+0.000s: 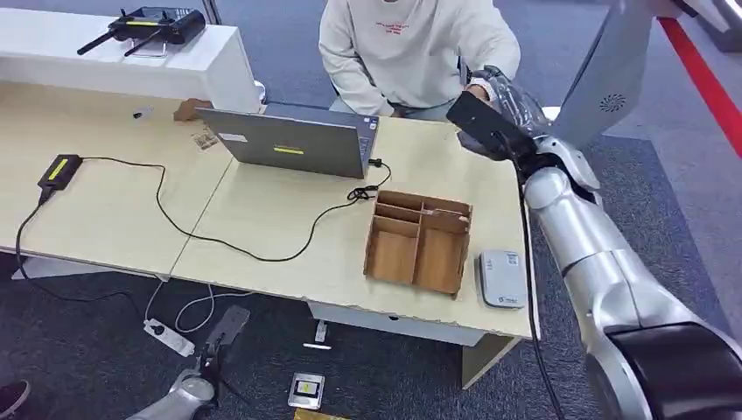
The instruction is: Pass the card to the sensor for recognition and then transmit it.
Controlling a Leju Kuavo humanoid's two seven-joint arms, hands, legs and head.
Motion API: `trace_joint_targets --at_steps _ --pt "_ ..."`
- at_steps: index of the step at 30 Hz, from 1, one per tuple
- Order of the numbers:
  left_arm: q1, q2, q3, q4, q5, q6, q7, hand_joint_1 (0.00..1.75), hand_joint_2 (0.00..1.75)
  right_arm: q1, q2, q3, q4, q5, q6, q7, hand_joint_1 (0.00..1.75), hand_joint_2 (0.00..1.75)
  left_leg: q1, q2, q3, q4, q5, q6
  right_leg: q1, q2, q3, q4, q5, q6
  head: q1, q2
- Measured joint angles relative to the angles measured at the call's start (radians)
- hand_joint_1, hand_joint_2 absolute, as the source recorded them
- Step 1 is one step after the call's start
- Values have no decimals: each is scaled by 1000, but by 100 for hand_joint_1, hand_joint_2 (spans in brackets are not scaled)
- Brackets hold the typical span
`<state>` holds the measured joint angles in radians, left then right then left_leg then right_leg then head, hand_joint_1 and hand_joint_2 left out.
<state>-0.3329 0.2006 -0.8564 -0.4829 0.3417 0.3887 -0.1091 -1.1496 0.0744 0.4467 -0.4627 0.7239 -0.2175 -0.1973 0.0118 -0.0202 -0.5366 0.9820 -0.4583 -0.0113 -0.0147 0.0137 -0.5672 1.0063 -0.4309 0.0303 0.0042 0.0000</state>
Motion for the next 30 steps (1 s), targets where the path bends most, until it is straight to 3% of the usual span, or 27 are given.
trace_joint_targets --at_steps 8,9,16,21,24,30 --pt "24 9 -4 0 89 3 7 0 0 -5 -5 0 -45 -149 52 -1 0 0 0 0 1 0 0 0 0 0 0 0 0 0 0 0" --pt "25 9 -4 0 91 3 7 0 0 -3 -6 0 -52 -155 52 1 0 175 0 0 1 0 0 0 0 0 0 0 0 0 0 0" --pt "37 18 -5 0 160 14 24 0 0 28 -21 0 -122 -240 94 45 0 175 0 0 2 0 0 0 0 1 1 0 0 0 0 0" --pt "58 26 -7 -4 226 18 46 0 0 115 -45 2 -237 -267 169 186 0 175 0 1 2 0 0 0 0 1 1 0 0 0 0 0" --pt "65 29 -8 -5 241 18 47 0 0 185 -61 4 -306 -274 198 240 0 175 0 0 2 0 0 0 0 1 1 0 0 0 0 0" --pt "69 32 -12 -5 243 19 47 0 0 258 -88 6 -418 -274 211 263 0 175 0 0 2 0 0 0 0 1 1 0 0 0 0 0"
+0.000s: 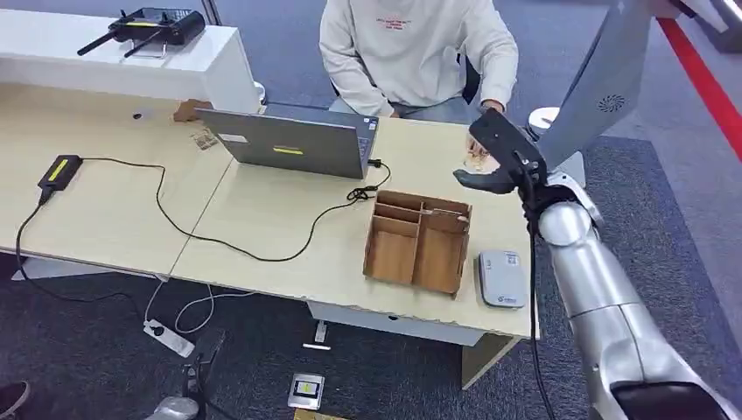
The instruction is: Pass the card to the sensor for recognition and then transmit it.
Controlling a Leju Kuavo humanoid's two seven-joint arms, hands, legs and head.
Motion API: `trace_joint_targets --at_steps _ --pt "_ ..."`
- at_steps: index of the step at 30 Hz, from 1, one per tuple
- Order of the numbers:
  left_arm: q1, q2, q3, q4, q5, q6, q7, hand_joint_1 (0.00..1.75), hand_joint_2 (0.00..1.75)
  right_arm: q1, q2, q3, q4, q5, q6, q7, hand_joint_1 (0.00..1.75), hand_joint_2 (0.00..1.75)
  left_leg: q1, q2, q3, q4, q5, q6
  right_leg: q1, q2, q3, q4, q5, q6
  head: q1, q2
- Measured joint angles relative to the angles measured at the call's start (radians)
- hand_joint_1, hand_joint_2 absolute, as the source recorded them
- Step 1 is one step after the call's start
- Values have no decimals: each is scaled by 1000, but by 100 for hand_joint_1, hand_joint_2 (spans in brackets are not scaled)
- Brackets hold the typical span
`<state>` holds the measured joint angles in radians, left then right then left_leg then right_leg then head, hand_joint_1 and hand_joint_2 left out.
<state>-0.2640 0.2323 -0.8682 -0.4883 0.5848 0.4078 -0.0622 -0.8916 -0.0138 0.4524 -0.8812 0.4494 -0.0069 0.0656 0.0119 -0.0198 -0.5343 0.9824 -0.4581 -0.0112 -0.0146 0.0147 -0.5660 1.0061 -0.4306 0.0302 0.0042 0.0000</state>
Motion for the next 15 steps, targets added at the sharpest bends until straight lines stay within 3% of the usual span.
trace_joint_targets --at_steps 9,15 --pt "0 1 -6 0 0 1 0 0 0 28 -22 2 -92 0 9 6 0 175 0 0 0 0 0 0 0 0 0 0 0 0 0 0" --pt "0 2 -12 0 -15 13 -14 0 0 80 -43 3 -168 31 32 56 0 175 0 0 0 0 0 0 0 0 0 0 0 0 0 0"
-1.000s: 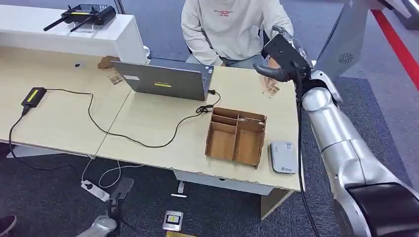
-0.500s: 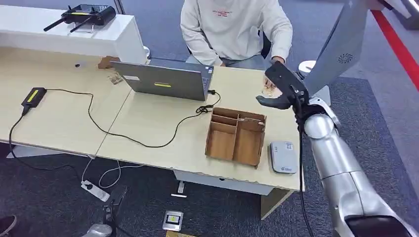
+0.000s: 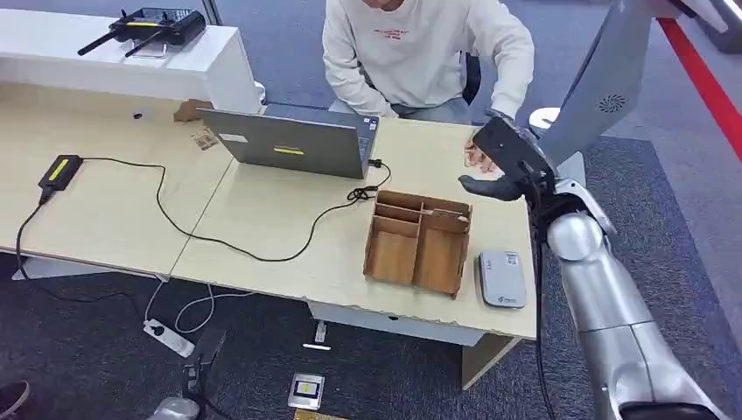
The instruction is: Pass the card to the sensor for recognition and then transmit it.
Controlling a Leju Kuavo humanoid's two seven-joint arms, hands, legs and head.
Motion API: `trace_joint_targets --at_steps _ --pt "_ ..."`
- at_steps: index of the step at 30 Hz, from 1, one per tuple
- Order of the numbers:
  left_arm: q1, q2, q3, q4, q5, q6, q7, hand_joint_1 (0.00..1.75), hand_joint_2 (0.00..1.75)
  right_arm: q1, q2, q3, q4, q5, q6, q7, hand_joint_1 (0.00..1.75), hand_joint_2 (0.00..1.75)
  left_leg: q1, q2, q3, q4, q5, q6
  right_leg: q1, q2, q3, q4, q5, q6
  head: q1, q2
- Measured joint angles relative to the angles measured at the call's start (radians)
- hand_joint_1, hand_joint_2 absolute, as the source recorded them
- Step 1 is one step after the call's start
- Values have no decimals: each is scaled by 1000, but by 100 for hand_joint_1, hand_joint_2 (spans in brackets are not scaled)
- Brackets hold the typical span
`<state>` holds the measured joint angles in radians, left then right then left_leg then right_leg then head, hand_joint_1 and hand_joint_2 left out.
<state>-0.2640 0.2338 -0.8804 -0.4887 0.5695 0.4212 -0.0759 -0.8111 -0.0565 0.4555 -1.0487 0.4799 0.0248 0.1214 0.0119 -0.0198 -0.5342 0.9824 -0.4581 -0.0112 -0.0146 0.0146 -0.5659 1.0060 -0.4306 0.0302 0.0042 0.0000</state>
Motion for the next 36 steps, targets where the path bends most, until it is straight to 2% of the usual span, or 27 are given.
trace_joint_targets --at_steps 4,7,17,21,27,32,36 --pt "0 0 -5 0 -29 8 -22 0 0 79 -8 0 -90 107 5 51 0 175 0 0 0 0 0 0 0 0 0 0 0 0 0 0" --pt "-2 0 -8 0 -51 15 -30 0 0 136 -9 3 -148 189 2 63 0 175 0 0 0 0 0 0 0 0 0 0 0 0 0 0" --pt "-21 -3 -24 0 -125 24 -29 0 0 222 -2 39 -199 388 -10 18 0 175 0 0 0 0 0 0 0 0 0 0 0 0 0 0" --pt "-30 -8 -26 0 -145 20 -27 0 0 230 19 73 -168 441 -31 10 0 175 0 0 0 0 0 0 0 0 0 0 0 0 0 0" --pt "-42 -18 -27 0 -207 31 -30 0 0 225 54 111 -64 461 -122 -3 0 175 0 0 0 0 0 0 0 0 0 0 0 0 0 0" --pt "-50 -26 -26 -1 -277 51 -58 0 0 192 81 138 26 562 -238 -24 0 175 0 0 0 0 0 0 0 0 0 0 0 0 0 0" --pt "-51 -31 -23 -3 -288 53 -63 0 0 172 102 154 83 579 -260 -29 0 175 0 0 -1 0 0 0 0 0 0 0 0 0 0 0"
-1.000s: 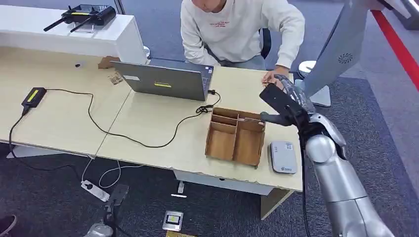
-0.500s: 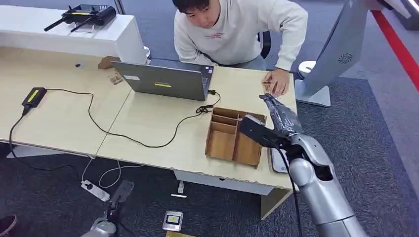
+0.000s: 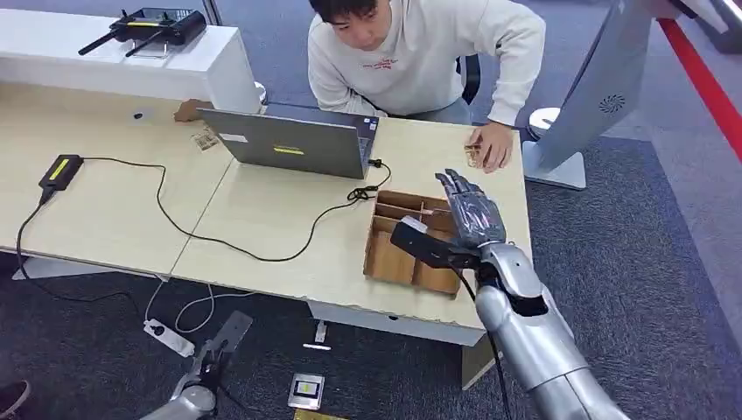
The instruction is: Pass the card to the sensor for recognition and then transmit it.
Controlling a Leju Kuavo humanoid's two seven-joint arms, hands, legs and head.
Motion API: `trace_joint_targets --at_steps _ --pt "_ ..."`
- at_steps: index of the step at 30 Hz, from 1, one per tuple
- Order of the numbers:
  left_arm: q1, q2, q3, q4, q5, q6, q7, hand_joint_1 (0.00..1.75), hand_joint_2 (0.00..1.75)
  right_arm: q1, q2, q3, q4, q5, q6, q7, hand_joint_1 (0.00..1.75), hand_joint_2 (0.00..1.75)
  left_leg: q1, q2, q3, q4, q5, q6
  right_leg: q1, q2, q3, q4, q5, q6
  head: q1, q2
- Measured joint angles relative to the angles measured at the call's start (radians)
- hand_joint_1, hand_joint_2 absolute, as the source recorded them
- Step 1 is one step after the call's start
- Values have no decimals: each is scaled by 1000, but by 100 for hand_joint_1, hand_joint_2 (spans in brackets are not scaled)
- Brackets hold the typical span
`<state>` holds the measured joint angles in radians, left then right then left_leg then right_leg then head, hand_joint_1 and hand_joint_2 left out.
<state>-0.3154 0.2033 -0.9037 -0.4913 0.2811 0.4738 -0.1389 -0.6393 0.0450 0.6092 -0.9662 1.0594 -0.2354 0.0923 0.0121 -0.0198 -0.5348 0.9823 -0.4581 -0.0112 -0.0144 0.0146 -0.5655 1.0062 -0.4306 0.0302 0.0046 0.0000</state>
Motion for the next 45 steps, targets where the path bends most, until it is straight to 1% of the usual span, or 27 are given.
trace_joint_targets --at_steps 4,7,11,15,22,28,32,36,45 --pt "-1 -2 0 0 -24 0 -8 0 0 -23 27 7 70 9 -52 0 0 175 0 0 0 0 0 0 0 0 0 0 0 0 0 0" --pt "0 -3 0 -6 -44 -1 -5 0 0 -49 48 12 130 -7 -90 -9 0 175 0 0 0 0 0 0 0 0 0 0 0 0 0 0" --pt "2 -3 2 -14 -54 -7 1 0 0 -69 63 16 193 -26 -111 -15 0 175 0 0 0 0 0 0 0 0 0 0 0 0 0 0" --pt "6 1 6 -24 -40 -18 3 0 0 -88 72 16 253 -40 -122 -29 0 175 0 0 0 0 0 0 0 0 0 0 0 0 0 0" --pt "22 9 22 -33 -30 -20 19 0 0 -103 80 16 314 -45 -130 -31 0 175 0 0 0 0 0 0 0 0 0 0 0 0 0 0" --pt "24 9 29 -34 -5 -20 17 0 0 -104 82 16 350 -54 -158 -36 0 175 0 0 0 0 0 0 0 0 0 0 0 0 0 0" --pt "33 11 38 -36 16 -31 13 0 0 -109 82 16 374 -58 -163 -45 0 175 0 0 0 0 0 0 0 0 0 0 0 0 0 0" --pt "44 18 42 -50 24 -32 33 0 0 -115 82 16 391 -61 -170 -45 0 175 0 0 0 0 0 0 0 0 0 0 0 0 0 0" --pt "45 29 43 -66 32 -43 53 0 0 -116 77 14 418 -76 -182 -48 0 175 0 0 0 0 0 0 0 0 0 0 0 0 0 0"
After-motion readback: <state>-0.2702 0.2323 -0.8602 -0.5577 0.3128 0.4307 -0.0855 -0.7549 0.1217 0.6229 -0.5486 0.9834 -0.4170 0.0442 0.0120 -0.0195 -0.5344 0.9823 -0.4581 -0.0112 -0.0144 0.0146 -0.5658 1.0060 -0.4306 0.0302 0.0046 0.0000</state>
